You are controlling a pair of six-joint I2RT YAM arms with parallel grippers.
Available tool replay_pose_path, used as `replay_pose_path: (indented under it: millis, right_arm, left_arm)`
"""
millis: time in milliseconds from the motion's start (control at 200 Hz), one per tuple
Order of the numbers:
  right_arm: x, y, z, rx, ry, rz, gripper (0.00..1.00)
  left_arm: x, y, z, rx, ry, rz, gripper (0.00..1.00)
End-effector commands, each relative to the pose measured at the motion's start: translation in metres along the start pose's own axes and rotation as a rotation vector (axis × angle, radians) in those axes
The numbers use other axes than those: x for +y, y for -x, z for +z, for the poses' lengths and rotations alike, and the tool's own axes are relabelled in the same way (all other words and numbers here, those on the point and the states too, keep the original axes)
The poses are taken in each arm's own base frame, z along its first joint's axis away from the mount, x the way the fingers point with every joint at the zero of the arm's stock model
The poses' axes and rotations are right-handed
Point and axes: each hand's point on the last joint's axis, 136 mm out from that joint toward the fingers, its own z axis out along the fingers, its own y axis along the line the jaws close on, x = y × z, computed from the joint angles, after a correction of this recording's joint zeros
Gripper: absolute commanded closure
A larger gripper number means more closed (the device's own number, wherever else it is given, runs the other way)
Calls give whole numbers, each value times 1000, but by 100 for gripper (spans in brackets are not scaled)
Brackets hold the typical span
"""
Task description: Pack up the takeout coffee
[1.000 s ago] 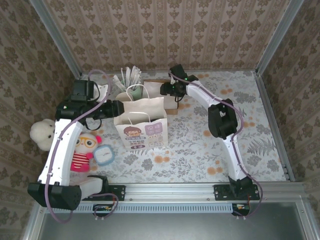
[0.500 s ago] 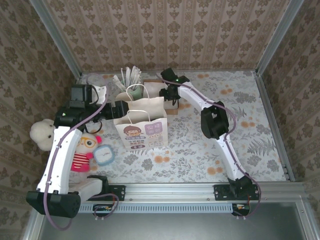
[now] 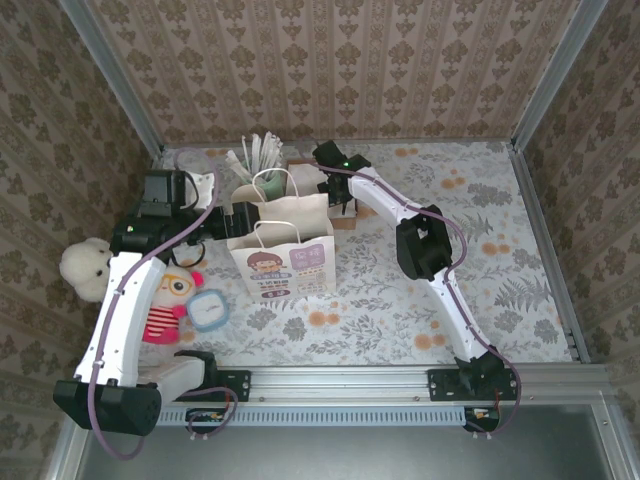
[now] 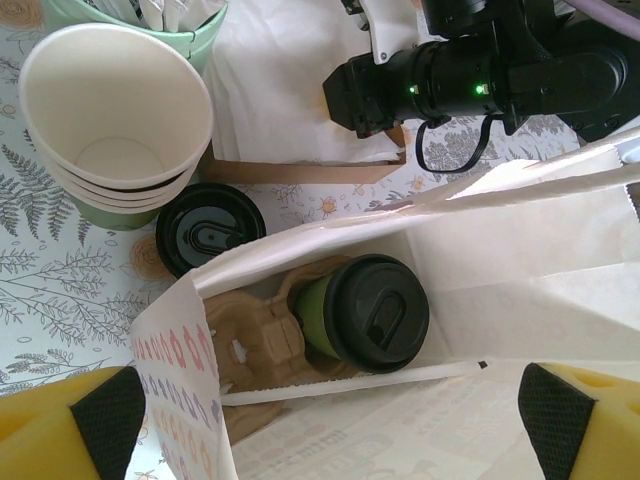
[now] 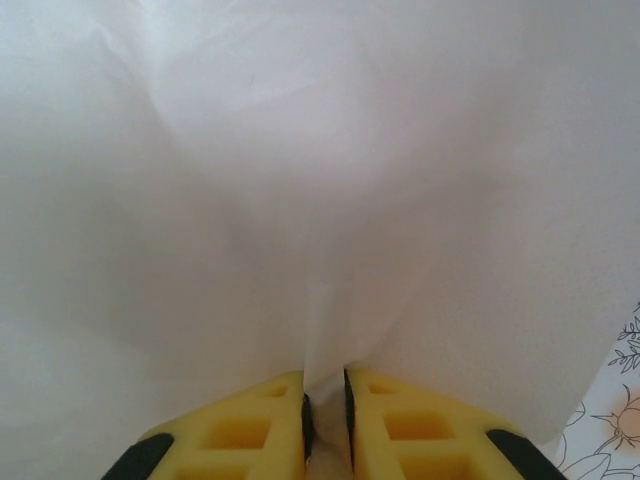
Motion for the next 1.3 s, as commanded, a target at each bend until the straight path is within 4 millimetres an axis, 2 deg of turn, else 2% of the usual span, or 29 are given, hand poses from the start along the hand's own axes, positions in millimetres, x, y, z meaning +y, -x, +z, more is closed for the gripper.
replay_pose_path:
  millis: [0, 475, 530, 585, 660, 845, 965, 1105, 1295]
  right_arm:
    - [5, 8, -21, -15, 27, 0, 84]
    - [4, 29, -56, -90, 58, 14, 96]
    - [4, 31, -59, -96, 63, 15, 94]
    - [3, 32, -62, -102, 65, 19, 86]
    - [4, 31, -62, -99, 65, 19, 84]
    - [5, 27, -58, -87, 73, 19, 100]
    - [3, 29, -62, -98, 72, 30, 100]
    - [-5, 42, -83, -162, 93, 79, 100]
    - [-26, 59, -128, -307, 126, 159, 100]
  left_arm:
    - [1, -2, 3, 9, -14, 13, 0]
    - [-13, -8, 5, 25, -109, 13, 0]
    - [-13, -8, 5, 23, -107, 13, 0]
    - [-12, -9, 5, 26, -108, 11, 0]
    - [-12, -9, 6, 26, -108, 10, 0]
    - [-11, -10, 7, 30, -105, 8, 0]
    - [-11, -12, 8, 39, -113, 8, 0]
    - [-15, -17, 14, 62, -146, -9, 0]
    - [-28, -26, 27, 122, -213, 1, 0]
